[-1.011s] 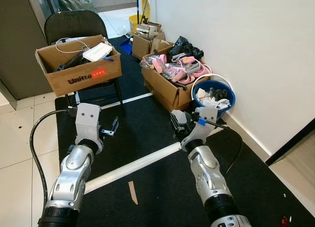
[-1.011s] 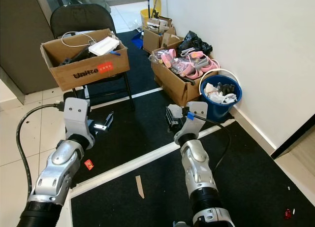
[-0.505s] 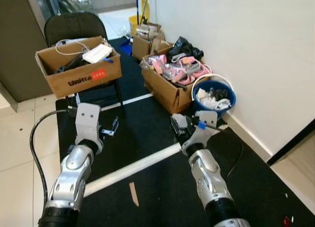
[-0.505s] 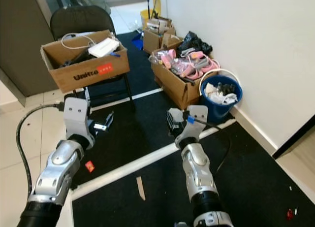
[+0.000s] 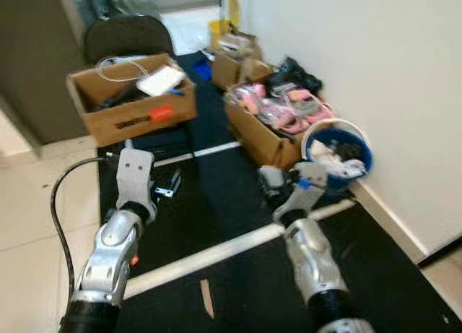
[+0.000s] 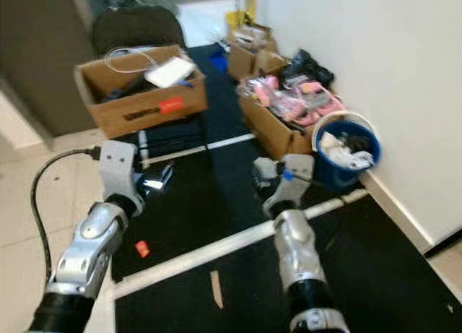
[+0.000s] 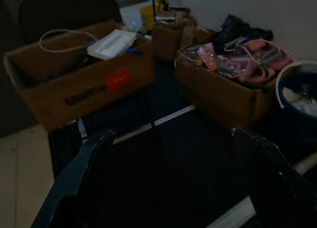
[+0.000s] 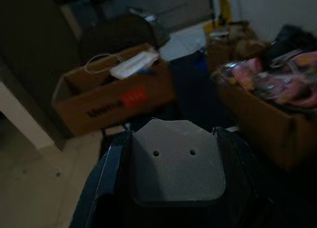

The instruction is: Picking trash to rubbish bin

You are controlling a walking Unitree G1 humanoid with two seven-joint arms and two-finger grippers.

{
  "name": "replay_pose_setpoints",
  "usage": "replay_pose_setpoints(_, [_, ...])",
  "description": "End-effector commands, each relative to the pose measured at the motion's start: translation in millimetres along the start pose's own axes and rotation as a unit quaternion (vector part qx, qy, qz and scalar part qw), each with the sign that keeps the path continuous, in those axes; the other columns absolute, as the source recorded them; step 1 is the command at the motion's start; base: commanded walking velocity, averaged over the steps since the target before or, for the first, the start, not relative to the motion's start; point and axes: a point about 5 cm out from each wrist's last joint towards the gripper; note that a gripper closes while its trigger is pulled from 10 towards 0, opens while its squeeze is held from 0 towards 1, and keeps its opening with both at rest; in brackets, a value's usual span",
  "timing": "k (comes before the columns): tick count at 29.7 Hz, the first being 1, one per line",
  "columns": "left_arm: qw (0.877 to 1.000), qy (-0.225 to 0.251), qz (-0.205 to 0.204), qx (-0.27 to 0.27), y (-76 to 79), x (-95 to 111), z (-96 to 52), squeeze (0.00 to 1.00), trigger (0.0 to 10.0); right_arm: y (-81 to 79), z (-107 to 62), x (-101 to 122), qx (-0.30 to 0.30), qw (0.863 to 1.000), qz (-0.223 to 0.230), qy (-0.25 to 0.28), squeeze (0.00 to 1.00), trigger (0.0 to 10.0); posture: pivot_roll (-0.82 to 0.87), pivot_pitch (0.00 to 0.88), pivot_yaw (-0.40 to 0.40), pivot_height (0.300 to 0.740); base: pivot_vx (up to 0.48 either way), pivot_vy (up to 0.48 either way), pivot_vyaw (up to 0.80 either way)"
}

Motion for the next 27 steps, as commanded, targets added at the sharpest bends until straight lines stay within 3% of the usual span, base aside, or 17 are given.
replay_pose_setpoints(1, [1.000,-0.015,-0.001,0.003,-2.6,-6.7,-2.7,0.00,10.0,-3.5,-3.7,-7.1,0.004,1.000,0.004,-0.013,0.00,10.0,0.03,0.128,0.071,0.740,0.304,0.000,0.00])
replay_pose_setpoints(27, [1.000,-0.015,0.002,0.003,-1.5,-5.6,-2.9,0.00,10.0,-4.7,-2.3,-8.3,0.004,1.000,0.006,-0.016,0.00,10.0,0.04,0.132,0.068,0.740,0.298,0.000,0.00])
Point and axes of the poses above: a point about 5 cm out from each wrist's last joint towards the gripper, its own z axis pointing out of the wrist towards the gripper, its own x axis along the axis of the wrist's last joint, y = z × x, and after that the axes turned 6 degrees about -z, right-handed
